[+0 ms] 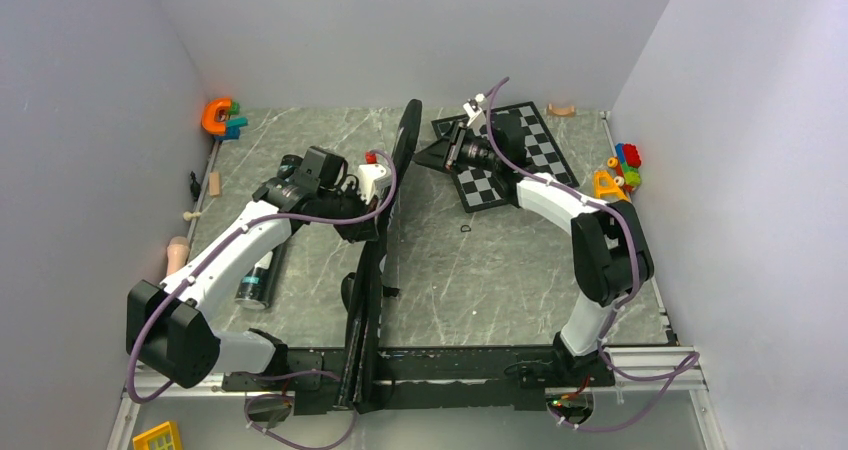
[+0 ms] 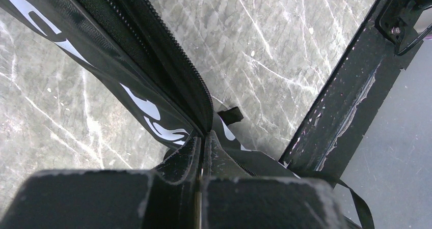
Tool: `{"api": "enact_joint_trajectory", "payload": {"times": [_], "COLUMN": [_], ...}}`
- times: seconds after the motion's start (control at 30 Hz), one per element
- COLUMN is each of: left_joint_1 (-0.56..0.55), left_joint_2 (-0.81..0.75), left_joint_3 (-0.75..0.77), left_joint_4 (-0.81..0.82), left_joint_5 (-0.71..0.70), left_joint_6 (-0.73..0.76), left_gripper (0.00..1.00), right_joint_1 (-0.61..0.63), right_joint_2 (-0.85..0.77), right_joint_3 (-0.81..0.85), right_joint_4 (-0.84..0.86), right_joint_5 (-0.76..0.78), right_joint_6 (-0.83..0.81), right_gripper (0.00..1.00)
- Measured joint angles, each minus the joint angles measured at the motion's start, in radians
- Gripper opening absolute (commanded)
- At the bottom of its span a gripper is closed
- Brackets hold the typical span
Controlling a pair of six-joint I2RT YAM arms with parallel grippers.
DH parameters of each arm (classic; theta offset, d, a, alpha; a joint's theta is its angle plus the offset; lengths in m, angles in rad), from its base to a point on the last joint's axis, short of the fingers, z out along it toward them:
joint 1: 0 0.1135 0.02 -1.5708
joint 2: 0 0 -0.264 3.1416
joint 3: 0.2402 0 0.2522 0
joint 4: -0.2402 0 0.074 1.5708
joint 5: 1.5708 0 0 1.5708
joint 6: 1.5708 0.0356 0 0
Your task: Pack up the badminton gear
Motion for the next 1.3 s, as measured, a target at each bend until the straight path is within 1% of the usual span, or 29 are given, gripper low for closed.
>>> {"api": "enact_joint_trajectory", "payload": {"times": [0.43,0.5,0.6,0.7,0.73,0.8,1.03,1.17,1.27,1.3], "left_joint_1": [0.0,0.0,0.0,0.0,0.0,0.0,0.0,0.0,0.0,0.0], "left_joint_2": [0.0,0.0,0.0,0.0,0.0,0.0,0.0,0.0,0.0,0.0], "left_joint_3": [0.0,0.0,0.0,0.0,0.0,0.0,0.0,0.0,0.0,0.0], "left_joint_4": [0.0,0.0,0.0,-0.001,0.0,0.0,0.0,-0.001,-0.002,-0.002], "left_joint_5": [0.0,0.0,0.001,0.005,0.007,0.009,0.016,0.015,0.015,0.015], "left_joint_6": [0.001,0.004,0.006,0.007,0.007,0.007,0.007,0.007,0.007,0.008], "left_gripper": [0.0,0.0,0.0,0.0,0.0,0.0,0.0,0.0,0.0,0.0], "right_joint_1": [0.01,0.01,0.01,0.01,0.01,0.01,0.007,0.005,0.005,0.006], "right_joint_2": [0.035,0.038,0.042,0.045,0.045,0.045,0.045,0.046,0.046,0.046], "right_joint_3": [0.002,0.003,0.006,0.015,0.018,0.023,0.032,0.034,0.034,0.034], "right_joint_4": [0.045,0.047,0.047,0.047,0.047,0.046,0.047,0.047,0.048,0.05], "right_joint_5": [-0.003,-0.003,-0.003,-0.003,-0.003,-0.003,-0.003,-0.007,-0.007,-0.007], "right_joint_6": [0.035,0.042,0.046,0.045,0.043,0.041,0.042,0.043,0.046,0.047], "right_gripper": [0.3,0.34,0.47,0.48,0.47,0.4,0.13,0.1,0.0,0.0]}}
